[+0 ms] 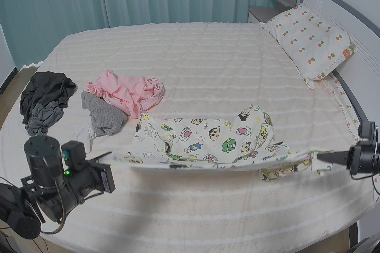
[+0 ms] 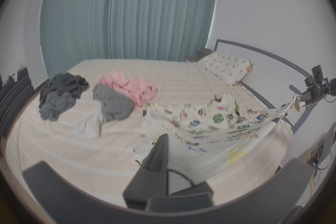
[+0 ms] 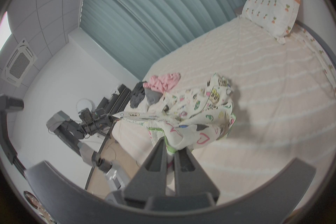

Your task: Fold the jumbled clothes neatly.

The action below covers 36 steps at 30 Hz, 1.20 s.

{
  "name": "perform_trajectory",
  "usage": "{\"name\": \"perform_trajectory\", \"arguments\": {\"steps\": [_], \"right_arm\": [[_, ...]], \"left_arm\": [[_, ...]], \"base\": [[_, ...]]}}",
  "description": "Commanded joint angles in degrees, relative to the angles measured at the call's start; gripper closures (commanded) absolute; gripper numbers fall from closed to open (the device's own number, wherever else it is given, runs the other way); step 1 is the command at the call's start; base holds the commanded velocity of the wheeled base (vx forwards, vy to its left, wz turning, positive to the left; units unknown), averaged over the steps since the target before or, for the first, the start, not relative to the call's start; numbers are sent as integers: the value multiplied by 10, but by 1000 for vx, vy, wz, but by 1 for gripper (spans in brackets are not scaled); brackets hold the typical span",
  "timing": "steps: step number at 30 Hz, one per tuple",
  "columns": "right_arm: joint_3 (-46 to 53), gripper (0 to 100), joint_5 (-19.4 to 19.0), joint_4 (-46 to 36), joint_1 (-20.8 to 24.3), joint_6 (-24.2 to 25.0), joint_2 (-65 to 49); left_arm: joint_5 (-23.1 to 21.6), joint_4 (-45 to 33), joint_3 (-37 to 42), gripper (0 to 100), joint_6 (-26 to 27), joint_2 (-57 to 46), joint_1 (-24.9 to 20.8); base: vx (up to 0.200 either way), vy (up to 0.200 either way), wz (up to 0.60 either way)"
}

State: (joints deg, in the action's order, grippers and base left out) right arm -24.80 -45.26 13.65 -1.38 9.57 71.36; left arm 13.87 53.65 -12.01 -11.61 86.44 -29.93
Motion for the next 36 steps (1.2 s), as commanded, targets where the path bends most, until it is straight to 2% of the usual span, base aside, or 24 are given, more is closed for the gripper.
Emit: {"name": "perform_trajectory", "arguments": {"steps": [1, 6, 13, 16, 21, 25, 28, 36], "right_arm": [[73, 100, -10, -10, 20, -41, 7], [119, 100, -7, -12, 38, -77, 34], [158, 100, -7, -7, 60, -124, 99], [171, 100, -6, -7, 74, -130, 100], [185, 100, -2, -6, 93, -131, 143], [190, 100, 1, -4, 95, -141, 185], [200, 100, 10, -4, 117, -147, 194], [204, 100, 13, -3, 134, -147, 216]], "left_arm": [[-7, 0, 75, 100, -54, -10, -51], [-8, -1, 120, 100, -78, 8, -73], [-9, -18, 120, 100, -136, 51, -95], [-9, -42, 120, 100, -138, 55, -102], [-11, -132, 120, 100, -140, 58, -111], [-25, -168, 120, 100, -140, 61, -111], [-32, -195, 120, 100, -140, 60, -112], [-69, -201, 120, 100, -140, 62, -113]], "base": [[0, 0, 0], [0, 0, 0], [0, 0, 0], [0, 0, 0], [0, 0, 0], [0, 0, 0], [0, 0, 0], [0, 0, 0]]}}
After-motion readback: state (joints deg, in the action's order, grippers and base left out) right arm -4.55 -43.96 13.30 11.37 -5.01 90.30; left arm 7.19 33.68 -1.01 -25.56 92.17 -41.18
